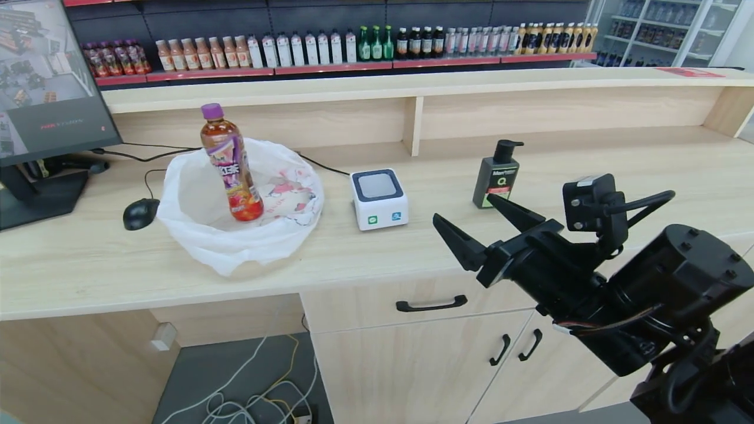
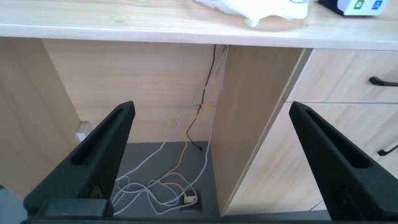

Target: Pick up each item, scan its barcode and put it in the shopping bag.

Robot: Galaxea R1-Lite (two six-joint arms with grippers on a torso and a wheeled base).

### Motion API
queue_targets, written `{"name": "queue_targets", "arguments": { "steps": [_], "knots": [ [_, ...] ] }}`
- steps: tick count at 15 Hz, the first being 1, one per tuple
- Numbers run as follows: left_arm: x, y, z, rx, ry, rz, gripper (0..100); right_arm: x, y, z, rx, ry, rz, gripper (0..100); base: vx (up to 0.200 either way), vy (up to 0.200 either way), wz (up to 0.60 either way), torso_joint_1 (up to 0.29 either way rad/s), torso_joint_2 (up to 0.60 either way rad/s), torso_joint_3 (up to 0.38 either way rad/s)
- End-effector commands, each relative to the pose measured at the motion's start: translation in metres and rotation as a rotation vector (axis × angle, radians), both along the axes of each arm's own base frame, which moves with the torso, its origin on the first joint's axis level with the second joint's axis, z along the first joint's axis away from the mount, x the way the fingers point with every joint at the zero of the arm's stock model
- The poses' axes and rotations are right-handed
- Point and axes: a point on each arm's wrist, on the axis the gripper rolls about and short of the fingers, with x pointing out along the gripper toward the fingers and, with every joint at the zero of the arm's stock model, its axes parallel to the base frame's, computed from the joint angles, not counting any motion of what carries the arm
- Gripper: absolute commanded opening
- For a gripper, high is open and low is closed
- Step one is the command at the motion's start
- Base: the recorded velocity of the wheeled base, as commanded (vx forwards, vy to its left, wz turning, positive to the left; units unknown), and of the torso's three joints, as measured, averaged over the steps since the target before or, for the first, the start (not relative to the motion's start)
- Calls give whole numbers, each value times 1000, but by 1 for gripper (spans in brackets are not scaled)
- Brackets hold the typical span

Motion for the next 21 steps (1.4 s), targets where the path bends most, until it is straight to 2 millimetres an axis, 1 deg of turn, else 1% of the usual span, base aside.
{"name": "queue_targets", "arguments": {
  "steps": [1,6,9,18,21],
  "knots": [
    [0,0,0,0,0,1,100,3,3,-3,-5,7,1,100,0,-200,0,-2,2,2],
    [0,0,0,0,0,1,100,5,4,-3,-3,5,1,100,0,-200,0,3,3,2],
    [0,0,0,0,0,1,100,5,4,-4,-6,8,1,100,200,0,0,2,1,1],
    [0,0,0,3,0,1,100,4,3,-7,-13,18,0,100,0,0,0,0,0,0],
    [0,0,0,3,0,1,100,11,-5,-10,-20,24,-36,100,200,0,0,-2,-1,5]
  ]
}}
